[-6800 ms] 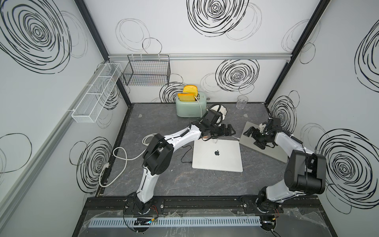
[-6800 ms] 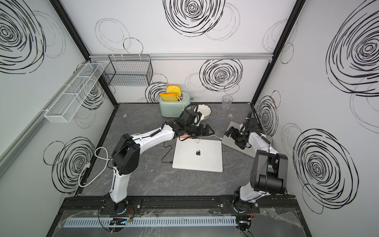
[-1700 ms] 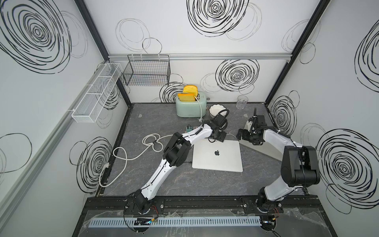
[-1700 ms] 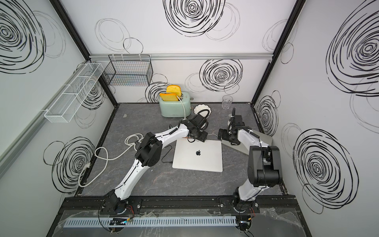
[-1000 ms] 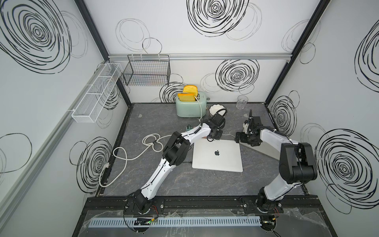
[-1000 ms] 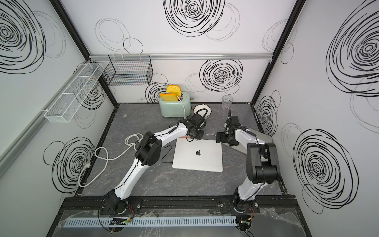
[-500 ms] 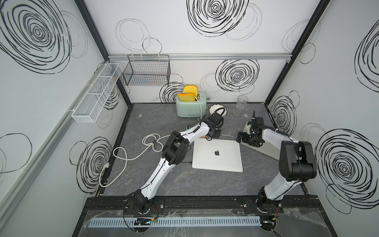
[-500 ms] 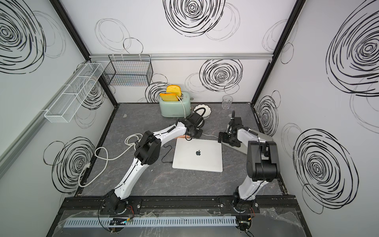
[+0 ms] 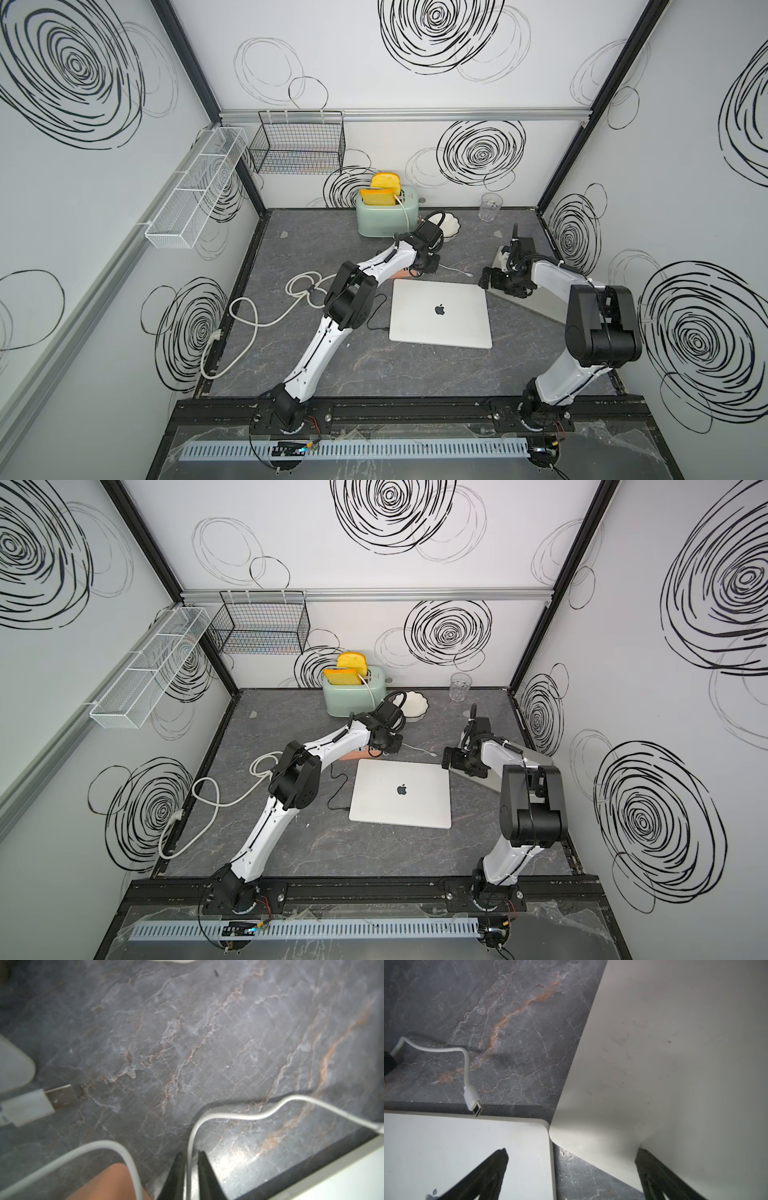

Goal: Unplug the laptop charger
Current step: Remove the charging cable from the laptop, then remove the plug from the socket.

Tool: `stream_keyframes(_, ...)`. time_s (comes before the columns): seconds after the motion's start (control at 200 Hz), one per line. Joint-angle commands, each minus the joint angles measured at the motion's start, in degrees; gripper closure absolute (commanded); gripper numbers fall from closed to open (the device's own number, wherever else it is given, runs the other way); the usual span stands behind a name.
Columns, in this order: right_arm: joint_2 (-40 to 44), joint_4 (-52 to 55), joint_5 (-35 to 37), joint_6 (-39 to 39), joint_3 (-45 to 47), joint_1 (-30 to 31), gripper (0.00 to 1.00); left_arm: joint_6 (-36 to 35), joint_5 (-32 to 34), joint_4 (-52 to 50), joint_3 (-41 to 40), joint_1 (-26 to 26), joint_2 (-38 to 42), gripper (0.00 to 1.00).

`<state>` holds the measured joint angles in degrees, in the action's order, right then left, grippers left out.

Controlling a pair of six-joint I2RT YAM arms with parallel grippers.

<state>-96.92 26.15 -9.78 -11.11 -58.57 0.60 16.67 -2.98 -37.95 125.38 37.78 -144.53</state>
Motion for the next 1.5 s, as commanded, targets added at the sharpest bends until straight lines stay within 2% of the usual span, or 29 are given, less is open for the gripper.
stream_keyframes(0.0, -0.1, 1.9, 0.1, 0.3, -2.9, 2.0, 0.00, -0.2, -3.5, 0.5, 1.4, 0.2, 4.4, 0.57)
stream_keyframes(0.085, 1.3, 2.7, 0.5, 0.5, -5.3, 4.0, 0.00, 0.3, -5.6, 1.3, 1.1, 0.0, 7.3, 0.41)
stream_keyframes(0.14, 2.1, 3.2, 0.5, 0.5, -7.1, 5.4, 0.00, 0.8, -7.0, 1.4, 0.4, -0.2, 9.6, 0.36)
stream_keyframes(0.245, 3.0, 4.6, 1.0, 0.8, -10.7, 8.8, 0.00, 1.7, -9.1, 2.6, -4.3, -1.2, 15.6, 0.34)
stream_keyframes(0.395, 2.9, 5.3, 0.1, 1.6, -15.9, 13.5, 0.00, 5.2, -12.3, 8.5, -20.0, -5.2, 27.7, 0.33)
stream_keyframes(0.595, -1.2, 0.5, -6.4, 0.1, -20.2, 19.7, 0.01, 7.1, -12.3, 11.9, -37.4, -14.0, 42.0, 0.32)
stream_keyframes(0.685, -5.5, 1.4, -6.5, -2.1, -24.1, 22.1, 0.00, 6.9, -12.3, 13.2, -43.0, -18.2, 45.6, 0.24)
stream_keyframes(0.775, -10.9, 4.3, -5.4, -6.3, -29.8, 24.0, 0.00, 5.5, -11.7, 13.2, -46.5, -21.3, 46.4, 0.24)
stream_keyframes(0.895, -17.8, 3.5, -9.0, -12.9, -36.2, 27.1, 0.02, 5.1, -11.6, 15.8, -49.9, -23.5, 46.4, 0.24)
stream_keyframes(1.111, -28.6, 8.9, -7.6, -13.8, -50.5, 32.2, 0.04, 10.4, -15.5, 21.5, -52.6, -26.2, 45.2, 0.30)
stream_keyframes(1.346, -30.8, 9.8, -5.7, -14.4, -51.7, 31.9, 0.08, 13.6, -20.3, 27.0, -58.5, -31.0, 44.3, 0.31)
stream_keyframes(1.496, -30.9, 9.5, -5.8, -14.3, -50.4, 31.4, 0.11, 14.9, -23.5, 30.8, -60.4, -31.3, 42.3, 0.32)
